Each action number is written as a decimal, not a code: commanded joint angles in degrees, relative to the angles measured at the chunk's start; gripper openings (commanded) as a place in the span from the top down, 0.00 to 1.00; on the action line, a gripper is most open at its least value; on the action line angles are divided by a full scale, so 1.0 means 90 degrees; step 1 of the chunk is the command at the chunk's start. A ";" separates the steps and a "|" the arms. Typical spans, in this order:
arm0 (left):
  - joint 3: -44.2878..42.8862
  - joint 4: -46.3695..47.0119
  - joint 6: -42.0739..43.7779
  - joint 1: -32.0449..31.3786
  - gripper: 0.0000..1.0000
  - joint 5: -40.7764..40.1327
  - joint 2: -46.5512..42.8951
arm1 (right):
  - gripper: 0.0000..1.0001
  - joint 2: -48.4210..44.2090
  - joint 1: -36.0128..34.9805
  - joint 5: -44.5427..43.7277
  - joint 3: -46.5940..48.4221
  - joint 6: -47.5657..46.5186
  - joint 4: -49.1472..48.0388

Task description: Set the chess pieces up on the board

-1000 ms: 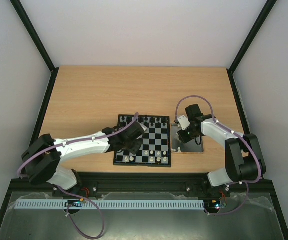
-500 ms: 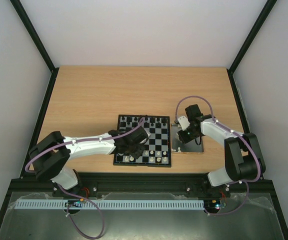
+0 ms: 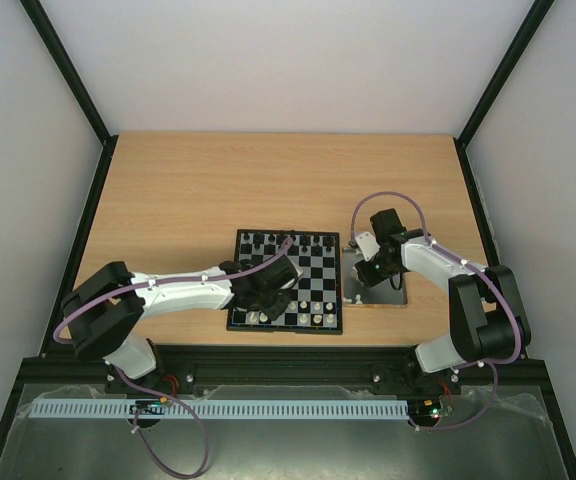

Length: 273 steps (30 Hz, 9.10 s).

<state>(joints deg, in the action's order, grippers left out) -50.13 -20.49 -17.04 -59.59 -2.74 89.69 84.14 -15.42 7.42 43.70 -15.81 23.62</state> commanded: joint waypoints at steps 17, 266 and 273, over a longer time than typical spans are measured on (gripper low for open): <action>-0.0133 -0.0255 0.0090 -0.0091 0.67 -0.0078 -0.0062 | 0.94 -0.0005 -0.0032 0.0085 0.0129 -0.0187 0.0355; -0.1189 -0.0356 0.0017 -0.0046 0.35 -0.0207 -0.1522 | 0.64 -0.1281 0.1401 0.1087 0.0740 -0.2848 0.1151; -0.0531 0.0598 -0.0438 0.0260 0.29 0.0709 -0.1811 | 0.73 -0.0194 0.1348 0.0742 0.0995 -0.3435 0.0847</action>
<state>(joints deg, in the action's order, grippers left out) -57.89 -21.23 -17.76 -58.41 -2.17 74.96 78.06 -2.98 16.14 50.94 -41.08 29.89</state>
